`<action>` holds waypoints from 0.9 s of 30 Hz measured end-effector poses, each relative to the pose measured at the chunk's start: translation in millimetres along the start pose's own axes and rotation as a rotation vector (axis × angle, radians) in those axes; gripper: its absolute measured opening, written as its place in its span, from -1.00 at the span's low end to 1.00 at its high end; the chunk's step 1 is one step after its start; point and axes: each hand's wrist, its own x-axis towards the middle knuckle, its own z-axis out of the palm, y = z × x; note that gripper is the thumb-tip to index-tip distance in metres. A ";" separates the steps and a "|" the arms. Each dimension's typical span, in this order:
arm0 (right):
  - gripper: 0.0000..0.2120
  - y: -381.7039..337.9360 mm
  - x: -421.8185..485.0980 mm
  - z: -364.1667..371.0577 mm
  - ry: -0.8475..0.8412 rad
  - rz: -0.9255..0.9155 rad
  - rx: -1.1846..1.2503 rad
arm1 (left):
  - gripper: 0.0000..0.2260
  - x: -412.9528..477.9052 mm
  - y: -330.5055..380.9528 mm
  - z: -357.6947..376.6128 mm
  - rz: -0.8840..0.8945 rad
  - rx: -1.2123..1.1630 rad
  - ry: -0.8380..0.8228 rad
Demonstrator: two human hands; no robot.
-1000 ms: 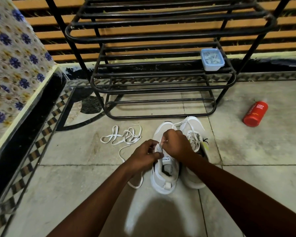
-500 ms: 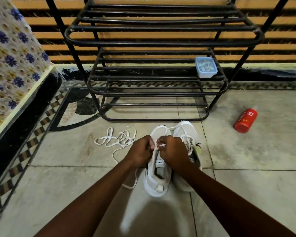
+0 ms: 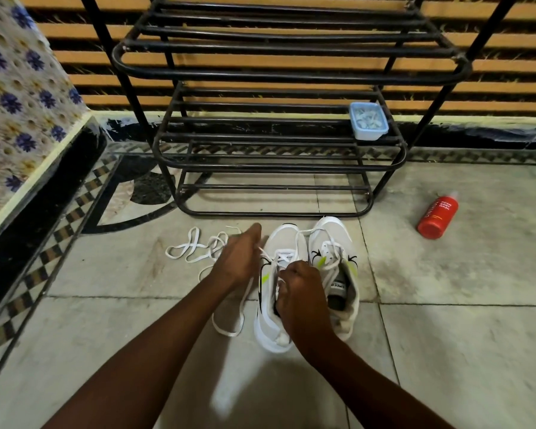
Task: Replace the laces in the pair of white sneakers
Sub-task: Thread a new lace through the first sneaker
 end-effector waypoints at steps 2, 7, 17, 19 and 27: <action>-0.75 1.5 0.3 3.2 -0.088 -0.025 -0.058 | -0.87 9.8 -4.7 -9.5 0.053 0.112 0.117; -0.75 -1.4 2.9 3.2 -0.139 -0.023 -0.065 | -0.77 21.6 7.6 -25.0 -0.039 -0.336 0.241; -0.89 -5.7 0.4 -1.0 -0.088 0.065 -0.014 | -0.83 18.0 -4.9 -32.9 0.547 0.621 -0.232; -0.90 -6.4 0.5 -1.2 -0.052 0.076 0.022 | -0.86 21.1 -8.6 -33.1 0.589 0.705 -0.271; -0.81 -1.0 2.0 3.8 -0.083 0.065 -0.030 | -0.66 12.1 16.1 -21.9 -0.221 -1.136 0.084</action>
